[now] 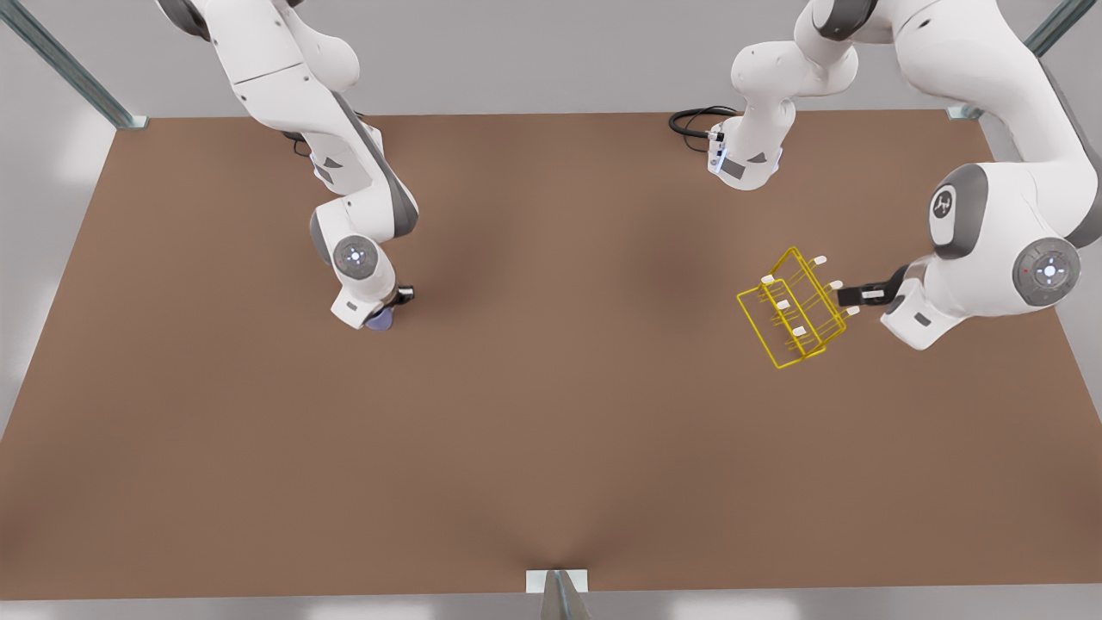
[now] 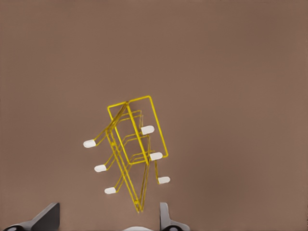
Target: Place the cup on the cup holder
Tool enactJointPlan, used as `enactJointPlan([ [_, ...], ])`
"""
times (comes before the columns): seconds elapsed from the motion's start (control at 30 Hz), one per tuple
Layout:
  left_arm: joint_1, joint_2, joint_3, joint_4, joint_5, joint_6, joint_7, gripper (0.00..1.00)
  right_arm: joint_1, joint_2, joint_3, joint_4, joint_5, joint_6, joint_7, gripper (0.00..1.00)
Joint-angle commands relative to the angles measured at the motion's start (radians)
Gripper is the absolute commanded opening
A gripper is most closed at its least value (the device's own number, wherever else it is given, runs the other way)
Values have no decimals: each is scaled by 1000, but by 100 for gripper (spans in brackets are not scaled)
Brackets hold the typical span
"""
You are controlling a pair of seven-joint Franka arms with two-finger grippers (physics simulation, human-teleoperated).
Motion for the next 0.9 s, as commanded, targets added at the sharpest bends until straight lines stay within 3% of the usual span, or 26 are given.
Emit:
enactJointPlan([
  [0.0,-1,-2,0,11,-17,-15,124,100,10,1,3,46,59,-44,-16,21],
  [0.17,-5,-3,6,52,-107,-18,133,100,126,125,22,345,457,-29,1,21],
  [0.27,-13,-2,3,49,-110,-69,125,100,125,212,23,480,865,-21,-96,21],
  [0.37,-44,-5,0,50,-110,-124,122,100,113,309,14,498,1269,-21,-645,21],
  [0.4,-68,-5,0,50,-109,-124,122,100,113,376,14,602,1352,-29,-766,21],
  [0.47,-68,-2,2,61,-110,-123,122,100,157,512,22,796,1455,-29,-768,21],
  [0.63,-53,13,5,61,-110,-110,122,100,203,868,22,1248,1473,-18,-825,21],
  [0.77,-42,16,3,61,-112,-118,111,100,274,963,17,1275,1697,-15,-950,21],
  [0.87,-50,12,-6,57,-126,-101,36,100,298,998,14,1299,1715,-15,-952,21],
])
